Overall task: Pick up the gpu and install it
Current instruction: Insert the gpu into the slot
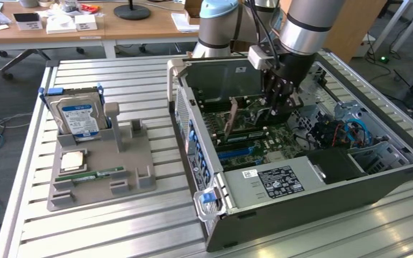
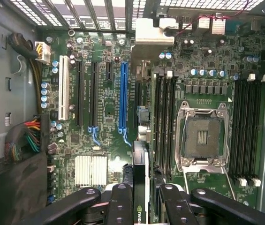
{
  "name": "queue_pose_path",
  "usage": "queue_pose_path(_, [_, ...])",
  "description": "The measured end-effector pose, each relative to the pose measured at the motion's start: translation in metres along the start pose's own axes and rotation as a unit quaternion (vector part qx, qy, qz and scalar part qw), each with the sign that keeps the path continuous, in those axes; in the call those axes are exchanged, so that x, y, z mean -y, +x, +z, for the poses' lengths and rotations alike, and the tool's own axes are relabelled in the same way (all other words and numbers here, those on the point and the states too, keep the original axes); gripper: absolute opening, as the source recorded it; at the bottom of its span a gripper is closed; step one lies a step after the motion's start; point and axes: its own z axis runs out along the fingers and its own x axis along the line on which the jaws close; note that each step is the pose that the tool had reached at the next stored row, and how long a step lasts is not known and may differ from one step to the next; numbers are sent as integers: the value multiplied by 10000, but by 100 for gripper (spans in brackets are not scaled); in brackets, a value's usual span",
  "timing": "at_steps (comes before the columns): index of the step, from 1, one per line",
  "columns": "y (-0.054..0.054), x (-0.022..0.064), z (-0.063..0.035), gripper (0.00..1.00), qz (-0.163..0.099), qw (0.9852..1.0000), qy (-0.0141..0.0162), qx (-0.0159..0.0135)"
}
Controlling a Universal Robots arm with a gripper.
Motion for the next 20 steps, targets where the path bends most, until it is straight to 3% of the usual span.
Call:
queue_pose_path(13, [12,-68,49,26,-53,10000,10,-1])
queue_pose_path(20, [18,-124,97,26,-100,9999,52,-2])
